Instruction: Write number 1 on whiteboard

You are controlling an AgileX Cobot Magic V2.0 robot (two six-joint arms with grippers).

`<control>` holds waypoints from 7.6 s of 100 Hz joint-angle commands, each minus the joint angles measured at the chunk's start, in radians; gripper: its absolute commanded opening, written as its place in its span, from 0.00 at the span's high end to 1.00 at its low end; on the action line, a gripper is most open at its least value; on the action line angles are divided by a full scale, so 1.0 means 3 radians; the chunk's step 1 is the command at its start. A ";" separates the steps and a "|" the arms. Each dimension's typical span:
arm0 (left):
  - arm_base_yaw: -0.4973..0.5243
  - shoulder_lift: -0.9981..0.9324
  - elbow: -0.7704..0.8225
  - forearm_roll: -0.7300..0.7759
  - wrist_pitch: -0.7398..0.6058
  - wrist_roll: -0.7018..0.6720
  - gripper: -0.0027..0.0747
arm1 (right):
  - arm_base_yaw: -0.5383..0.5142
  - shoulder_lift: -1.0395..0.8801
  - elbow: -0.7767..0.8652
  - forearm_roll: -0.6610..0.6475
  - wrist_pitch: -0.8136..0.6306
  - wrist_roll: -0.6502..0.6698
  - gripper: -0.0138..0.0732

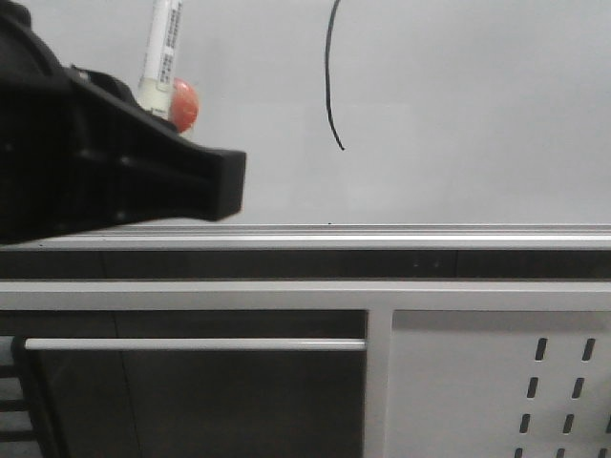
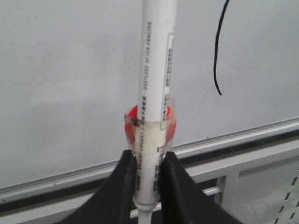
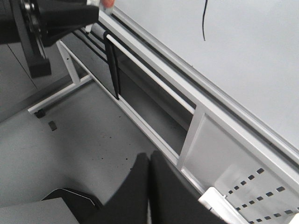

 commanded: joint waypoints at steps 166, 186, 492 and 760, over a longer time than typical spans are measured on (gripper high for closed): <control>0.0561 0.0243 -0.0614 0.0229 0.0460 0.0028 0.99 | -0.0007 -0.0002 0.0030 -0.0129 -0.0434 0.0003 0.93; 0.0670 0.0243 -0.0621 0.0229 0.0460 0.0028 0.99 | -0.0007 -0.0002 0.0030 -0.0134 -0.0434 0.0003 0.93; 0.1868 -0.0425 -0.1026 0.0229 -0.2705 0.0461 0.99 | -0.0007 -0.0002 0.0030 -0.0179 -0.0498 0.0003 0.93; 0.2899 -0.0439 -0.0811 0.0220 -0.3775 0.0345 0.98 | -0.0007 -0.0002 0.0030 -0.0179 -0.0550 0.0003 0.93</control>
